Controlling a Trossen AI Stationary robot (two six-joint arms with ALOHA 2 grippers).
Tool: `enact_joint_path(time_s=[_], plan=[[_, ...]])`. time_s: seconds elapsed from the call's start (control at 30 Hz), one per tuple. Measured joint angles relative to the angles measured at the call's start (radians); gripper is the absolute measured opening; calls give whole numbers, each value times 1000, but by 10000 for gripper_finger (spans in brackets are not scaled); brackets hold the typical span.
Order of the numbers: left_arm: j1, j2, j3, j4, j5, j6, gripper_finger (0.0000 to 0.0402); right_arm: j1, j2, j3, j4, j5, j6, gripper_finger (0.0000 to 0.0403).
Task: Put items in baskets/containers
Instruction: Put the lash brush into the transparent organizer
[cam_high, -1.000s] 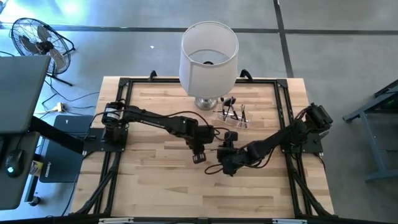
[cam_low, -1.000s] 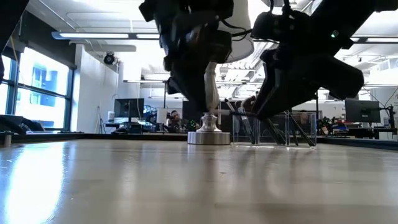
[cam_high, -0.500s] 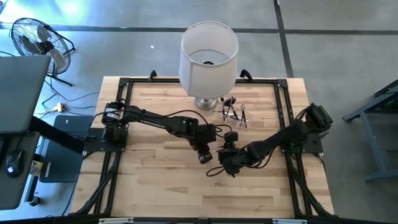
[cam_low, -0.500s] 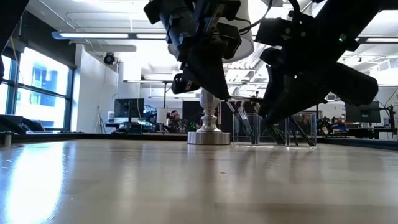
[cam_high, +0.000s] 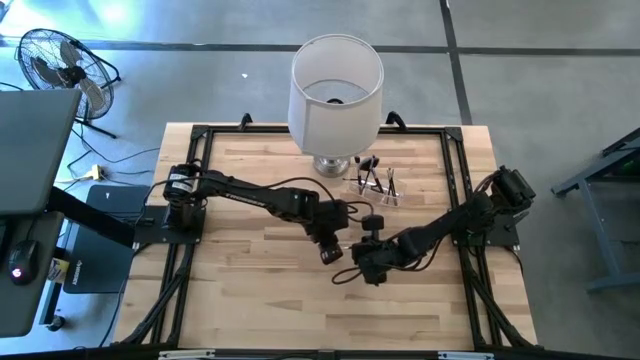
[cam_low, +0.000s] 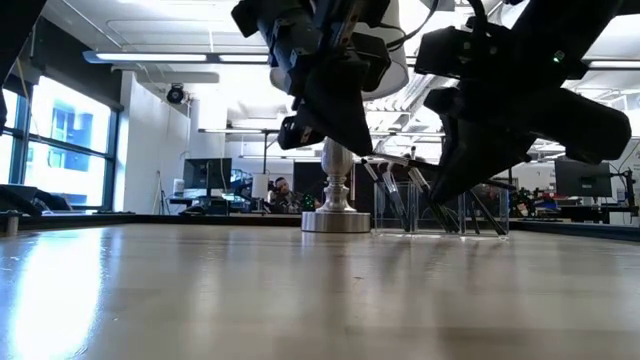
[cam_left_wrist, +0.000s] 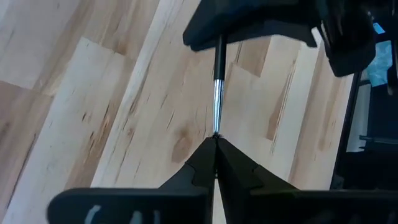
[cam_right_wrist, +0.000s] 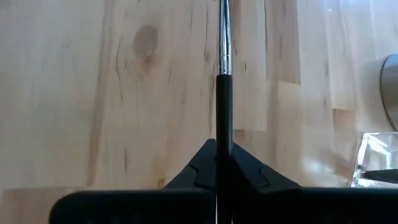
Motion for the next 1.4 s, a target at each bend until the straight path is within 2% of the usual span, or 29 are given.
enact_joint_path(time_s=[0.33,0.4,0.53,0.6,0.7,0.8,0.9,1.0,1.1,1.17,1.27,1.4], plan=[[1,-5,1,6,-1,121,95,0,0,0,6,-46,141,7],[-7,-47,-2,-50,-53,161,107,2,0,-7,7,-65,197,10],[-53,-165,-28,-108,-240,253,111,19,-1,-38,7,-75,309,8],[-76,-225,-76,-56,-284,300,108,34,-4,-55,17,-74,371,7],[-104,-349,-213,20,-333,330,101,55,-10,-64,29,-56,450,10],[-107,-486,-403,191,-378,332,86,74,-23,-65,44,-10,501,8],[-102,-626,-621,361,-384,331,59,80,-45,-65,61,27,557,7],[-78,-760,-828,539,-371,348,16,79,-72,-64,77,80,629,11],[-48,-875,-1015,698,-351,410,9,78,-103,-65,98,146,671,13],[-38,-927,-1113,826,-348,452,7,78,-124,-65,112,186,680,8],[-9,-1027,-1243,919,-328,466,2,78,-155,-65,130,245,682,7],[17,-1170,-1354,952,-309,462,1,73,-189,-65,132,314,712,14]])
